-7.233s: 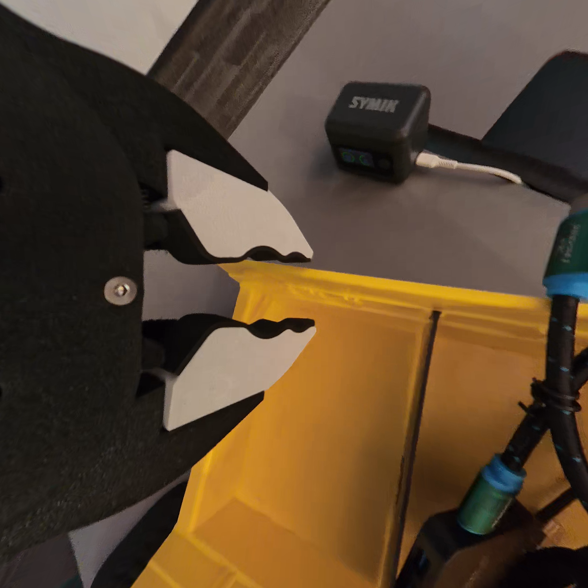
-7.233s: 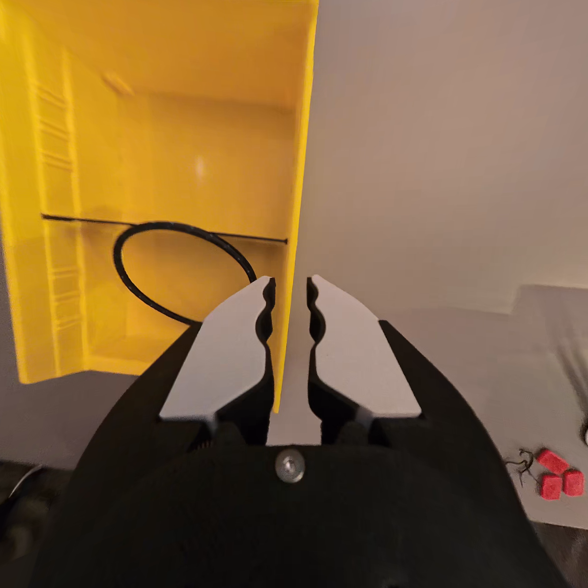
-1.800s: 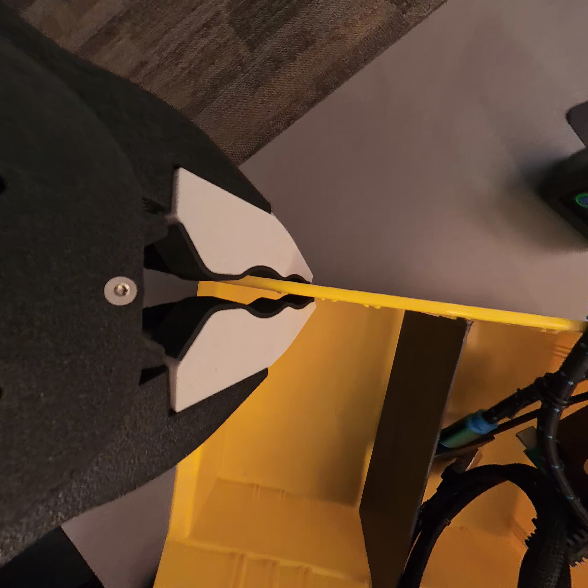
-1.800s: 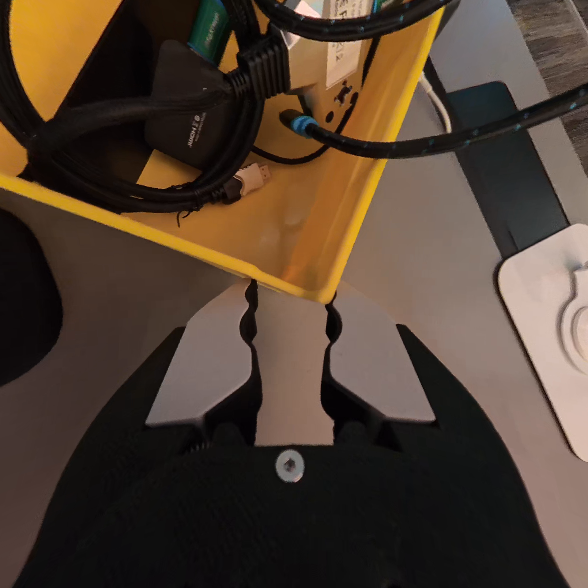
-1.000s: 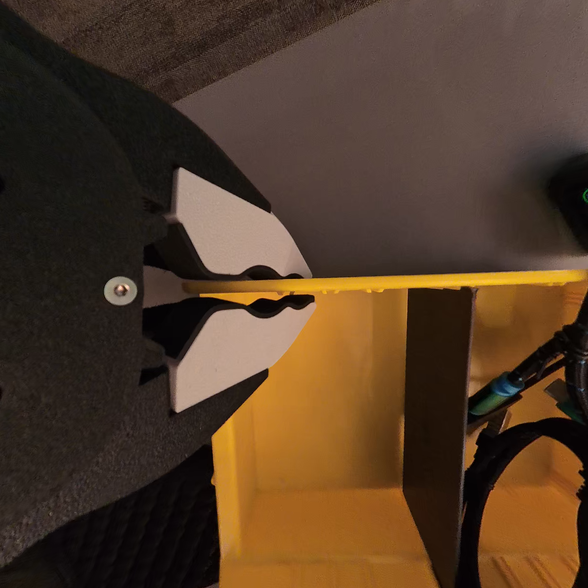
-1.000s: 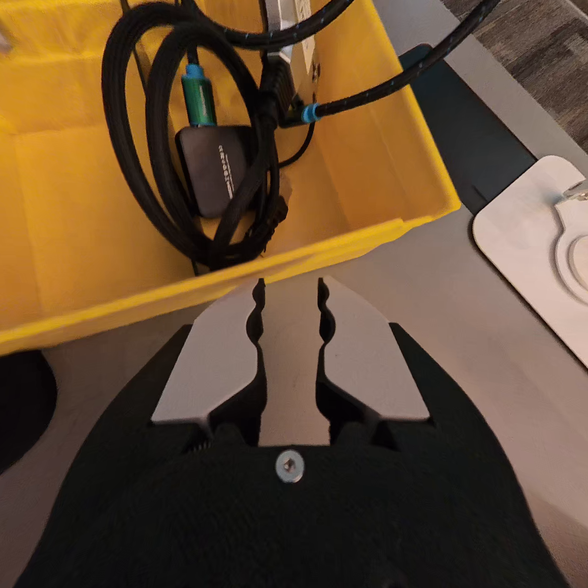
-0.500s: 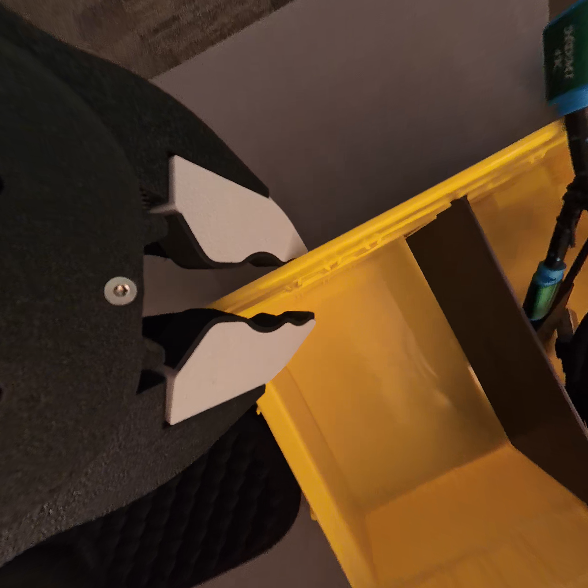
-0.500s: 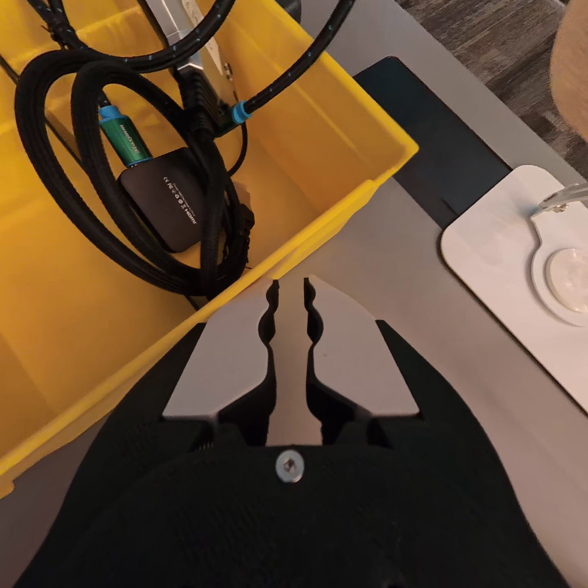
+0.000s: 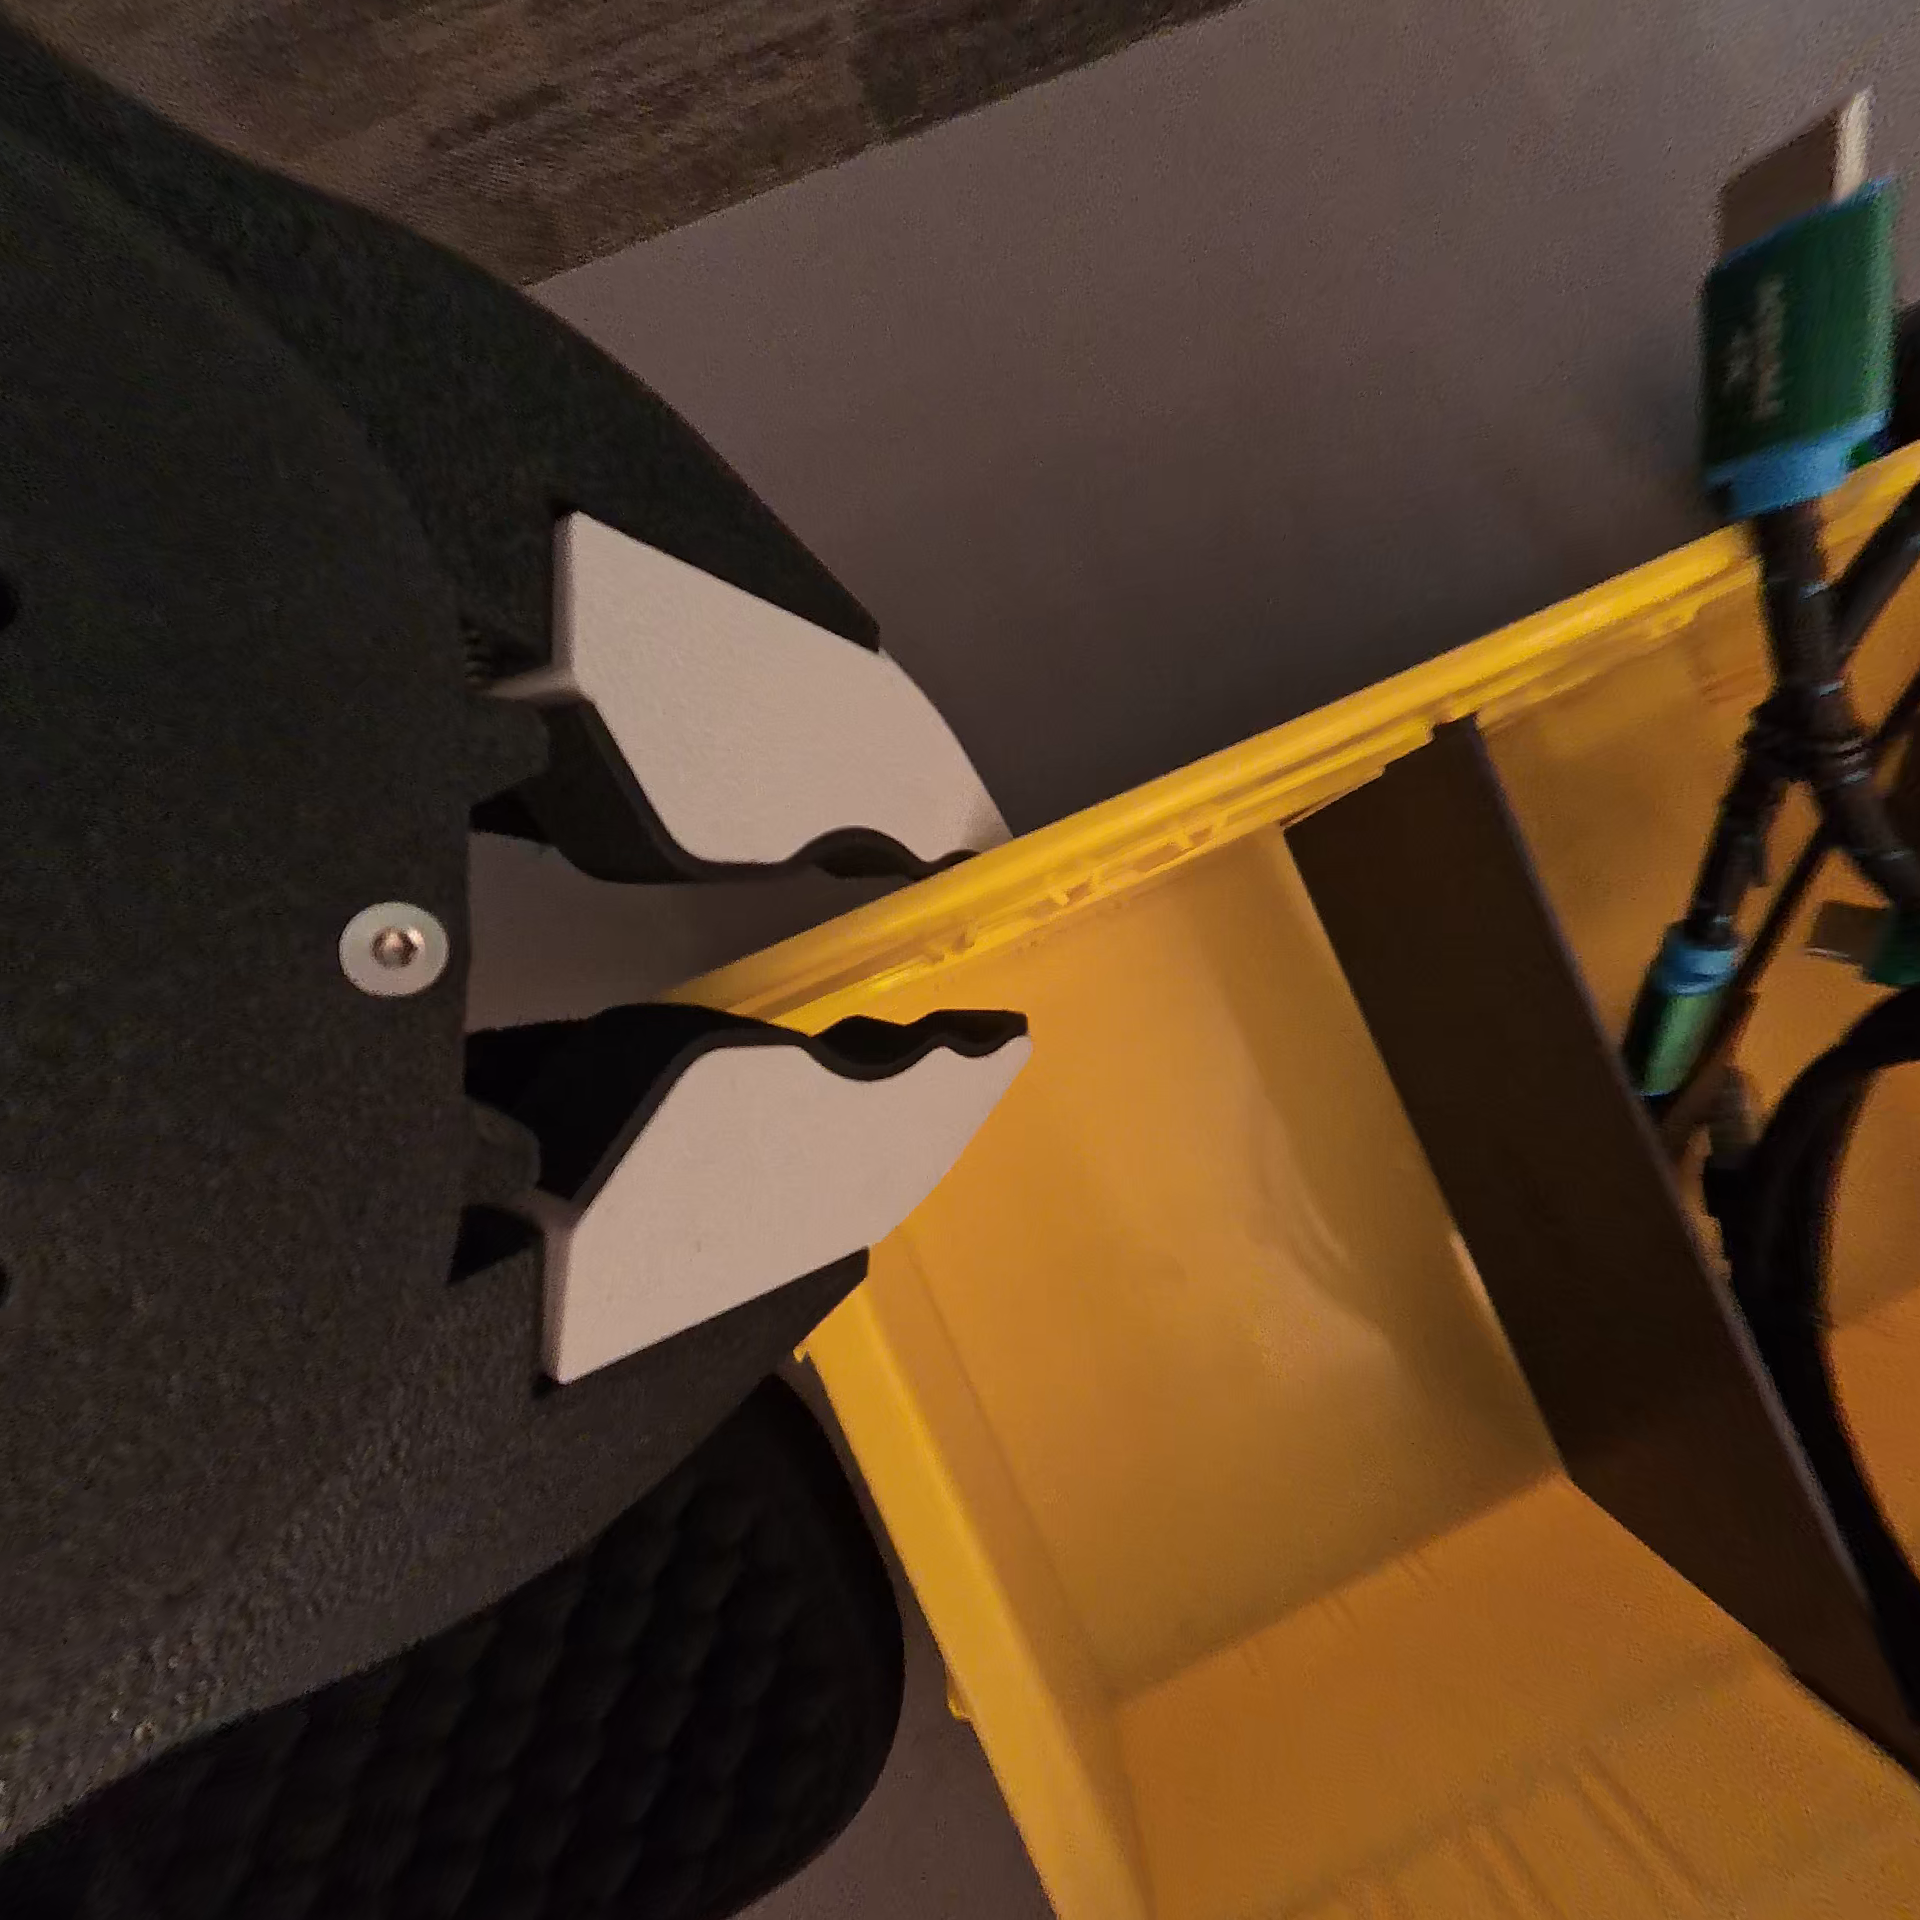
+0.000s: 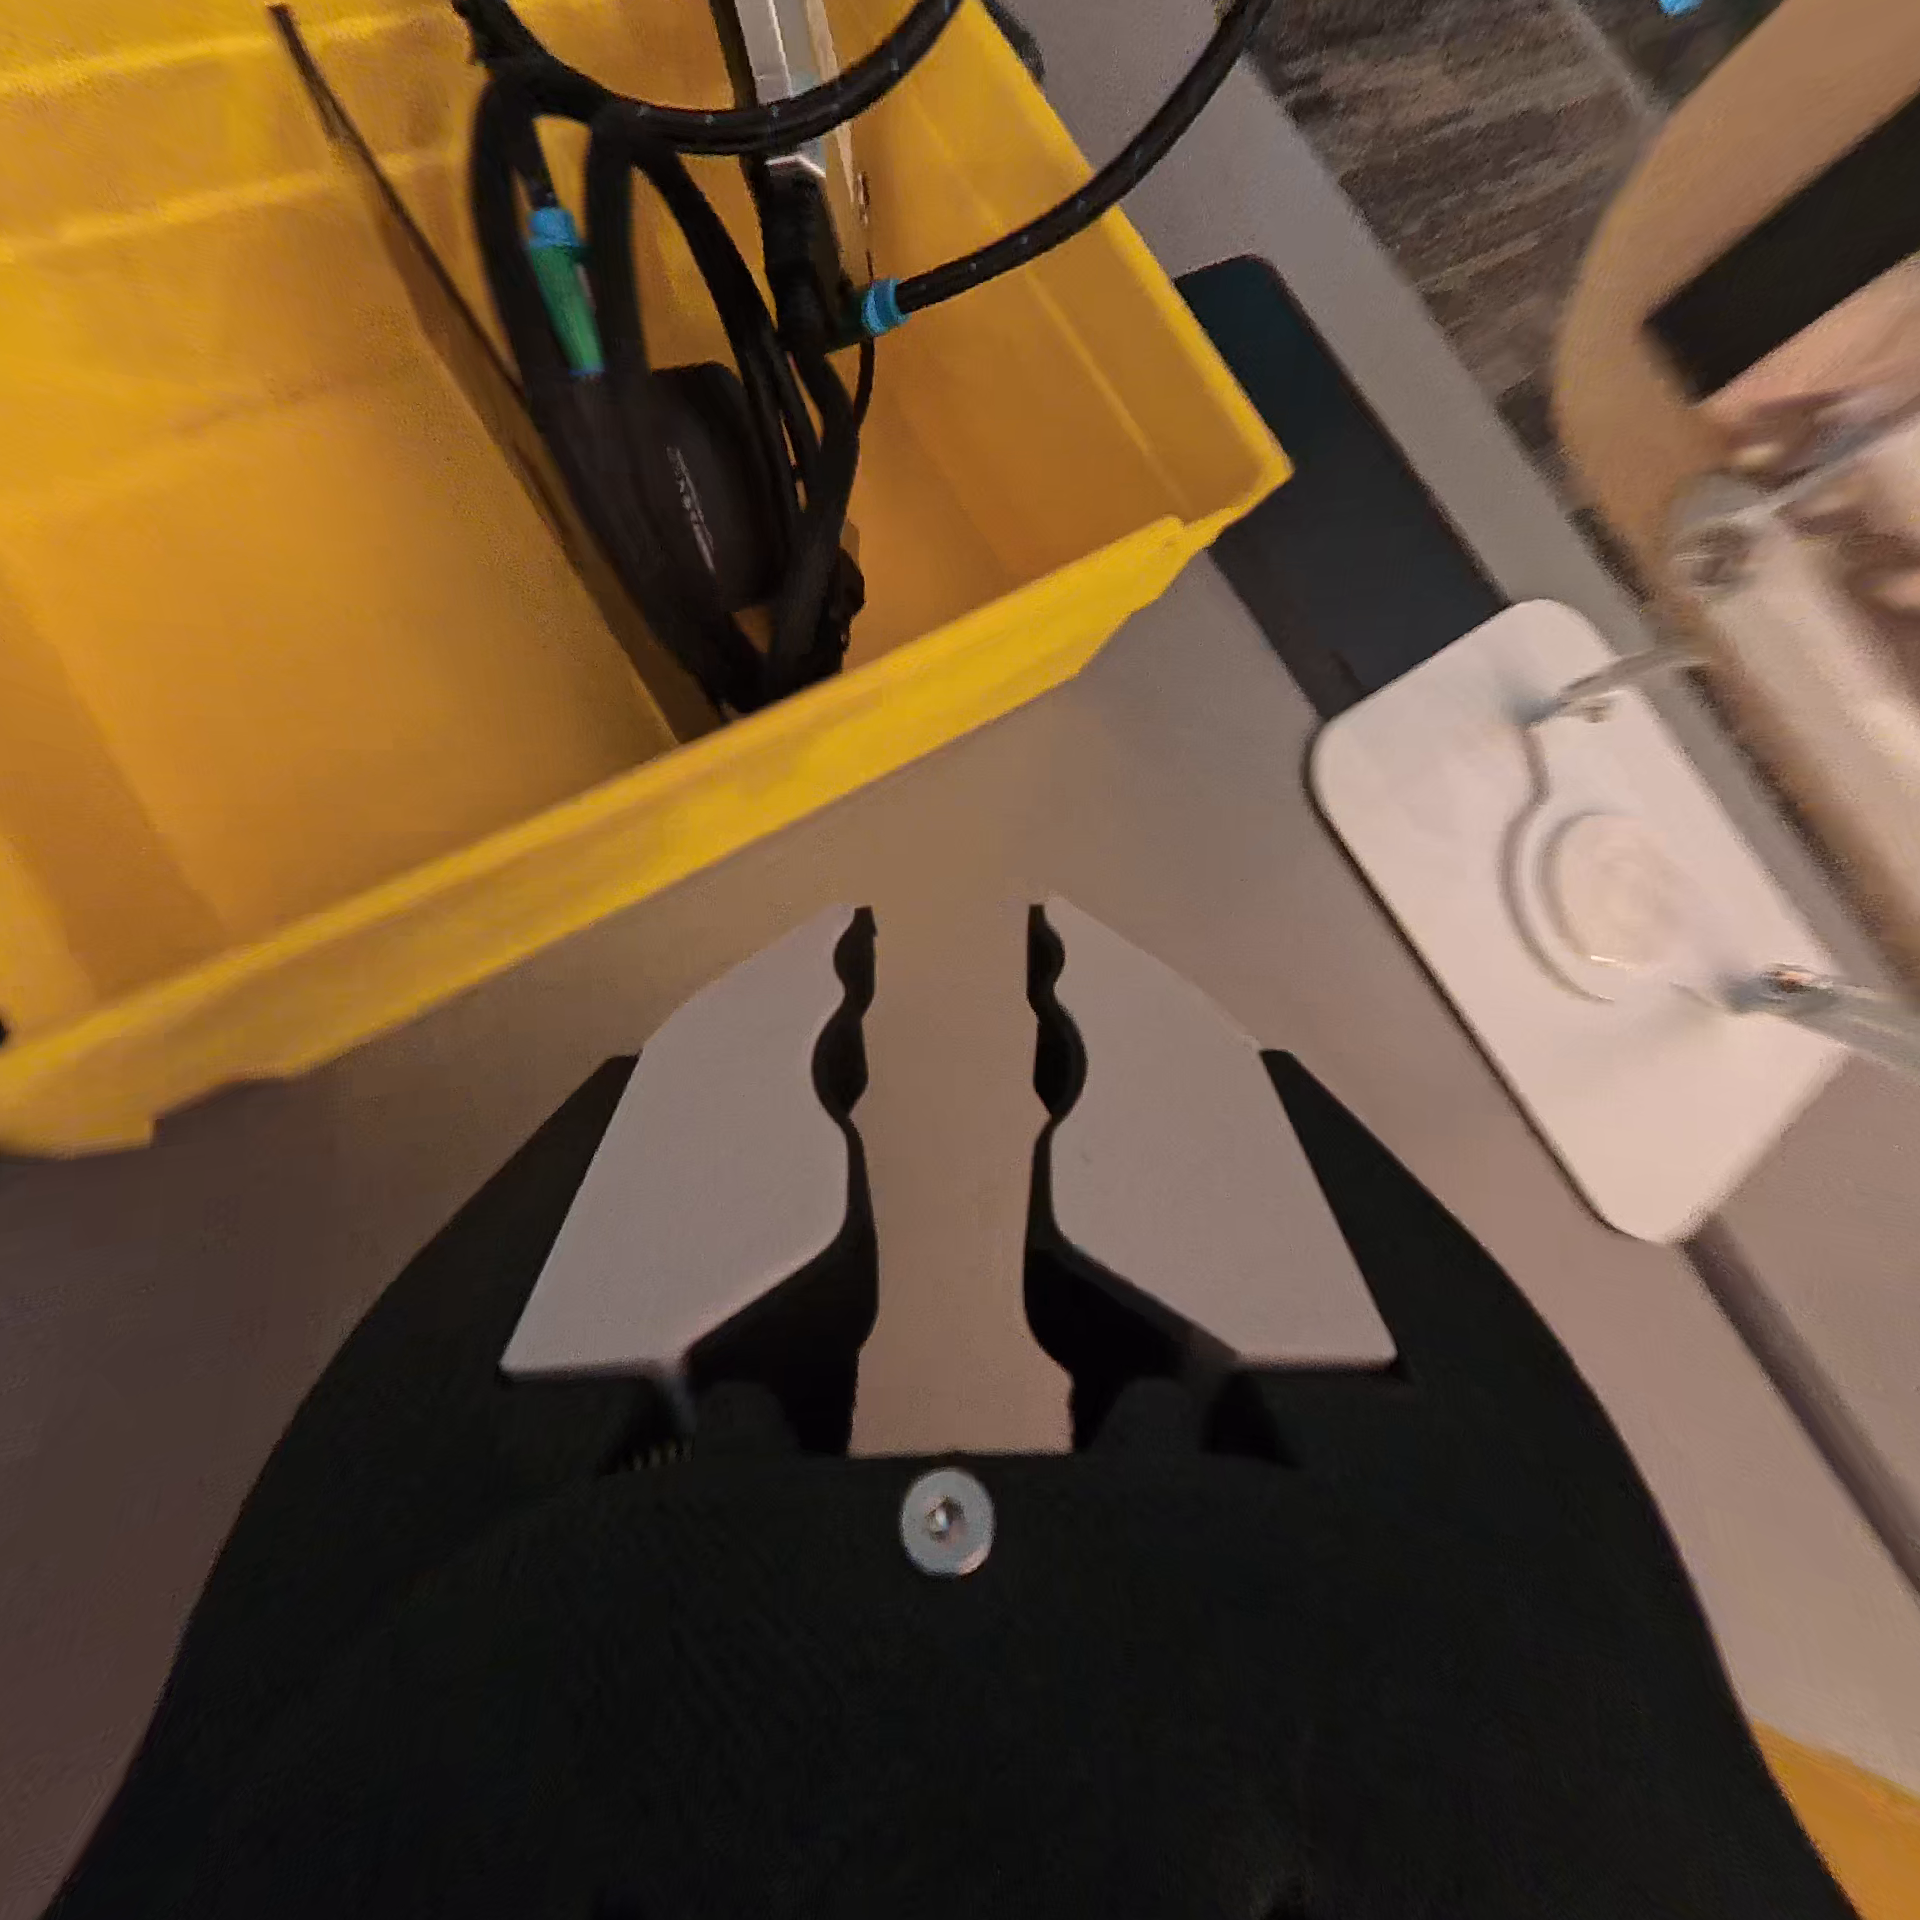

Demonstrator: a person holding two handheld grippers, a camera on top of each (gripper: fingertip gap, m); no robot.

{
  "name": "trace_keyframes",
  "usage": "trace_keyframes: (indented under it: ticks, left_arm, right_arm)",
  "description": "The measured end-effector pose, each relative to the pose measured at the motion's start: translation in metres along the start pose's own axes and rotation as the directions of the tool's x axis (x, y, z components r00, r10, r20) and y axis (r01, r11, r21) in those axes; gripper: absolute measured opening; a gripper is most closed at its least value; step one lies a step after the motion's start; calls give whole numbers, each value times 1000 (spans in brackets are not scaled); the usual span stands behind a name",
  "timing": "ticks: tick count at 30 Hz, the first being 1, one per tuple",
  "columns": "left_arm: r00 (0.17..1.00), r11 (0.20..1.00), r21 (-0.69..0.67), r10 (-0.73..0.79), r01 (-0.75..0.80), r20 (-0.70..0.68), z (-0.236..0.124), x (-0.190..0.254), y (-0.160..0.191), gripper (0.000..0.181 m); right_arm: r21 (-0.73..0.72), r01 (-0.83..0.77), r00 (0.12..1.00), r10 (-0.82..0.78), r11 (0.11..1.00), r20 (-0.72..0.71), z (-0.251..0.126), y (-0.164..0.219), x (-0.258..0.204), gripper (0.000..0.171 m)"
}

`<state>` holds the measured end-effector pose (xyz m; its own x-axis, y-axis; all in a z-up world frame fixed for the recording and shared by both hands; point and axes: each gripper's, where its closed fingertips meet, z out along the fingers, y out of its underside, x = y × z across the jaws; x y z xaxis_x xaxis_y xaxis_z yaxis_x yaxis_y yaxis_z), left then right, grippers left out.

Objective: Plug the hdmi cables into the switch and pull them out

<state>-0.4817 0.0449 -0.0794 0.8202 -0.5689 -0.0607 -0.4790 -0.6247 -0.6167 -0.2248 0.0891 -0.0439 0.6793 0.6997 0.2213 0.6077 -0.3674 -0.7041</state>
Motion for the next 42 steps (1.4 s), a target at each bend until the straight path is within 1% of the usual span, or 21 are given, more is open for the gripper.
trace_keyframes:
  ticks: [1, 4, 7, 8, 9, 11, 13, 15, 16, 18, 20, 22, 24, 27, 29, 32, 35, 36, 38, 40, 42]
  left_arm:
    - [1000, 998, 62, 1, -2, 23, -8, -2, -7, 21]
    - [993, 939, 340, 17, -58, 121, -51, -7, -39, 20]
    - [975, 798, 583, 24, -152, 220, -97, -7, -76, 27]
    - [969, 749, 636, 26, -183, 247, -107, -6, -90, 28]
    - [964, 738, 644, 31, -201, 265, -109, -8, -100, 25]
    - [970, 803, 571, 32, -169, 241, -94, -15, -113, 23]
    - [993, 875, 474, 52, -98, 108, -67, -11, -122, 31]
    - [996, 916, 394, 88, -73, -21, -45, -4, -130, 22]
    - [989, 925, 367, 135, -102, -65, -36, 2, -134, 22]
    - [978, 948, 260, 202, -185, -42, -16, -2, -132, 22]
    - [987, 977, 146, 162, -157, -20, 0, -11, -132, 37]
    - [991, 988, 78, 131, -133, 32, 12, -25, -138, 41]
    - [985, 991, 32, 123, -128, 121, 22, -43, -145, 48]
    - [984, 992, 32, 114, -119, 136, 33, -50, -159, 45]
    - [961, 966, 42, 248, -255, 122, 35, -37, -168, 40]
    - [842, 855, -6, 512, -519, 168, 36, -24, -174, 39]
    - [751, 772, -117, 635, -624, 181, 41, -24, -174, 39]
    - [742, 766, -146, 643, -626, 191, 42, -26, -176, 44]
    - [783, 793, -147, 608, -591, 130, 44, -19, -174, 50]
    - [822, 821, -106, 567, -560, 51, 42, -4, -173, 50]
    - [815, 816, -32, 579, -578, 29, 35, 10, -175, 48]
  right_arm:
    - [28, 42, 999, -41, 999, -24, -22, 0, 3, 29]
    - [144, 144, 983, -125, 979, -131, -106, -7, 21, 29]
    - [305, 144, 976, -84, 941, -201, -191, -16, 46, 31]
    - [359, 129, 978, -58, 925, -201, -215, -17, 54, 38]
    - [405, 104, 979, -23, 908, -201, -236, -15, 64, 42]
    - [481, 45, 982, 50, 876, -184, -267, -5, 81, 44]
    - [552, 2, 982, 103, 834, -160, -286, 14, 93, 44]
    - [651, -14, 982, 133, 759, -134, -298, 24, 106, 41]
    - [656, -43, 985, 142, 753, -99, -300, 27, 110, 41]
    - [631, -87, 988, 150, 771, -47, -299, 34, 116, 44]
    - [627, -73, 985, 154, 776, -75, -301, 42, 126, 44]
    - [605, -60, 977, 170, 794, -127, -298, 52, 143, 44]
    - [597, -87, 971, 202, 798, -129, -293, 62, 158, 44]
    - [600, -161, 968, 243, 783, -57, -287, 69, 167, 44]
    - [608, -185, 968, 251, 773, -25, -286, 69, 169, 44]
    - [601, -177, 973, 231, 779, -12, -283, 69, 166, 44]
    - [590, -161, 977, 214, 791, -21, -281, 69, 165, 44]
    - [588, -161, 976, 215, 793, -22, -280, 70, 166, 44]
    - [575, -166, 976, 217, 801, -21, -276, 72, 167, 44]
    - [561, -173, 974, 224, 810, -23, -272, 75, 170, 44]
    - [552, -179, 973, 229, 814, -21, -270, 77, 171, 44]
